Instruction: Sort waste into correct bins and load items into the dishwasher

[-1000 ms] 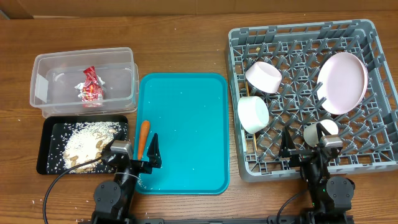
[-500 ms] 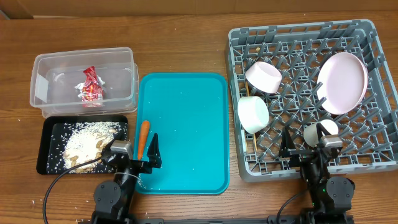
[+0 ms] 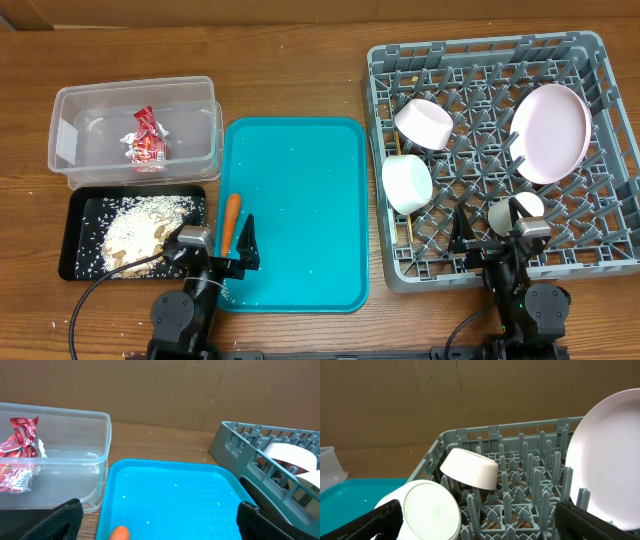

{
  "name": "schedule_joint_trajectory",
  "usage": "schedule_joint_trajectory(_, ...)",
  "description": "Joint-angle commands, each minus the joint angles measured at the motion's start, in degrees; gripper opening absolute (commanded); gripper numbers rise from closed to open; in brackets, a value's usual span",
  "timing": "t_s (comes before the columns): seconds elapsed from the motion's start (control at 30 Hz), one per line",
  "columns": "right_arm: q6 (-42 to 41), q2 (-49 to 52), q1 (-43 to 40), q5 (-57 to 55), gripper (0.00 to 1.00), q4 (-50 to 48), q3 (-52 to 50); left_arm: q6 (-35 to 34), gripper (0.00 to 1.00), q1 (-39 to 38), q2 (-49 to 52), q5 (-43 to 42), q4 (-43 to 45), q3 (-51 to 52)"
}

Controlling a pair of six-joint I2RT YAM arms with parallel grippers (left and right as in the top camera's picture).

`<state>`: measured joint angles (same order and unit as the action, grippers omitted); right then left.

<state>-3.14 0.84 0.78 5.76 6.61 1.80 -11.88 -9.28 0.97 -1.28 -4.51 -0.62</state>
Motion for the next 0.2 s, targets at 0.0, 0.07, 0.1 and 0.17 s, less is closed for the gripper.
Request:
schedule_joint_trajectory(0.0,0.15,-0.66,-0.2,0.35,1.0,-0.33,-0.35,-0.55,1.0,0.15,-0.24,0.2,0.09,0.31)
schedule_joint_trajectory(0.07,0.15,-0.66,-0.2,0.35,1.0,-0.33,-0.35,-0.55,1.0,0.15,-0.24,0.2,0.09,0.31)
schedule_joint_trajectory(0.1,0.15,-0.66,-0.2,0.35,1.0,-0.33,-0.35,-0.55,1.0,0.15,-0.24,0.2,0.09,0.31)
schedule_joint_trajectory(0.17,0.15,-0.66,-0.2,0.35,1.0,-0.33,-0.35,-0.55,1.0,0.15,-0.24,0.2,0.09,0.31)
